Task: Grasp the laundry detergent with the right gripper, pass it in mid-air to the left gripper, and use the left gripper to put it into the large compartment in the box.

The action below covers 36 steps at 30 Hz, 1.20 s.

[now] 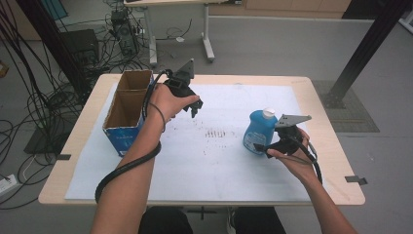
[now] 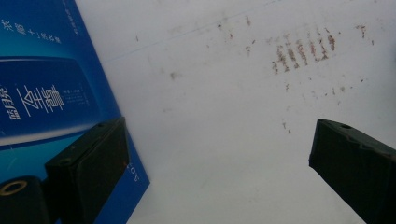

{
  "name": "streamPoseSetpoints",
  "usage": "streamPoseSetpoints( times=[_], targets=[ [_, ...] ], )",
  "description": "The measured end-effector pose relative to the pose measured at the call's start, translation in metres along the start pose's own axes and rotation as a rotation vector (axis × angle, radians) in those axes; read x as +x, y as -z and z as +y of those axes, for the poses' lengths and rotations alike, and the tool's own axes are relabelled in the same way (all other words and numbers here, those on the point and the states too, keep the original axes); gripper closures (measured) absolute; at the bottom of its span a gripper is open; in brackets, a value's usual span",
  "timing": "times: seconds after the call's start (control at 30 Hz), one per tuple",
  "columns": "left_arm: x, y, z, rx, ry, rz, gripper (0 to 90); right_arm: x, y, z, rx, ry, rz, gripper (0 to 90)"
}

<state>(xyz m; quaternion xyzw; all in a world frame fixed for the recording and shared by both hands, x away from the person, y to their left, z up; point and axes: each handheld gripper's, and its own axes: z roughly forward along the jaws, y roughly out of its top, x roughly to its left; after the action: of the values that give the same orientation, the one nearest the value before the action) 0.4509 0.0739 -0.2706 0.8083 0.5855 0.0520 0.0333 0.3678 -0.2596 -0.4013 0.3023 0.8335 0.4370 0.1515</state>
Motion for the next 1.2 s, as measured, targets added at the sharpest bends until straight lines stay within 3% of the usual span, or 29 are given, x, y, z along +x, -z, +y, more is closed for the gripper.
streamPoseSetpoints(
  times=[1.2],
  targets=[
    [-0.0039, 0.0031, 0.0035, -0.016, -0.008, -0.002, 5.4, 0.0047, -0.0034, 0.0023, -0.065, 0.010, -0.015, 2.0]
  ],
)
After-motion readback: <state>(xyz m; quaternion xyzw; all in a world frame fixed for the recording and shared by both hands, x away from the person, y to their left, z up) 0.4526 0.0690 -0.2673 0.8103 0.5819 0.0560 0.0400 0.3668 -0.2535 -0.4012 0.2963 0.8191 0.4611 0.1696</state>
